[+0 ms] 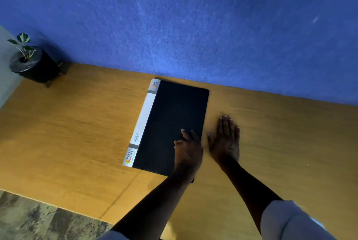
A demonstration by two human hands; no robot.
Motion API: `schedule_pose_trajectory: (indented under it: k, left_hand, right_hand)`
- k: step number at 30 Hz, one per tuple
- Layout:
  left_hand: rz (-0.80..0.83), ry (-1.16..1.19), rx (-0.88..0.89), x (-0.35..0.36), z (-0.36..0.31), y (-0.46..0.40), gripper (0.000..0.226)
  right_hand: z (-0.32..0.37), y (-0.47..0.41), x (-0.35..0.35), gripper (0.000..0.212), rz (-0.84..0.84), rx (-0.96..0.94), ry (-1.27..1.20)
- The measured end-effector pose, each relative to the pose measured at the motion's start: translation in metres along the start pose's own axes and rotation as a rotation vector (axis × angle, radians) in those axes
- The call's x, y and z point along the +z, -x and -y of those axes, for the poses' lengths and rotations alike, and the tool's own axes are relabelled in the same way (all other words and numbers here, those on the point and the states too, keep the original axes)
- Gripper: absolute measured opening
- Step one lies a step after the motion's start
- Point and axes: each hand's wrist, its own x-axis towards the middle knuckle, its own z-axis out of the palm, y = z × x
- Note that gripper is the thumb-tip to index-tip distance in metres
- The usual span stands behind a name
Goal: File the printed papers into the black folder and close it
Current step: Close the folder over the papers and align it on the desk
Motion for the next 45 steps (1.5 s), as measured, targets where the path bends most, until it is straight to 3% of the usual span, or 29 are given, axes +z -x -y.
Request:
schedule_pose_trajectory:
  k: [6, 11, 15, 21, 25, 28, 32, 35, 45]
  left_hand:
    - [-0.025, 0.054, 0.017, 0.001, 0.013, 0.002, 0.067]
    - [-0.144, 0.135, 0.042, -0.004, 0.038, -0.002, 0.034]
    - [-0.188, 0.157, 0.099, -0.004, 0.055, -0.003, 0.023]
    - [-0.319, 0.164, 0.048, -0.009, 0.104, -0.004, 0.049]
    - [-0.303, 0.179, -0.226, -0.018, 0.145, -0.009, 0.059]
    - [-0.194, 0.236, -0.382, -0.019, 0.170, -0.013, 0.064]
    - [-0.133, 0.229, -0.336, -0.019, 0.189, -0.023, 0.044]
    - [-0.145, 0.228, -0.298, -0.017, 0.194, -0.027, 0.043]
    - [-0.077, 0.908, -0.342, -0.027, 0.210, -0.039, 0.067]
  right_hand:
    - [0.001, 0.001, -0.005, 0.073, 0.041, -0.004, 0.007]
    - [0.009, 0.002, -0.010, 0.072, 0.086, 0.038, -0.011]
    - [0.019, 0.007, -0.013, 0.070, 0.088, 0.089, -0.077]
    - [0.043, 0.029, -0.009, 0.071, 0.060, 0.159, -0.135]
    - [0.066, 0.047, -0.002, 0.071, 0.045, 0.169, -0.167]
    - [0.082, 0.058, 0.004, 0.075, 0.049, 0.179, -0.210]
    - [0.088, 0.058, 0.006, 0.076, 0.052, 0.202, -0.191]
    - [0.088, 0.059, 0.008, 0.075, 0.051, 0.205, -0.164]
    - [0.091, 0.058, 0.004, 0.072, 0.071, 0.217, -0.147]
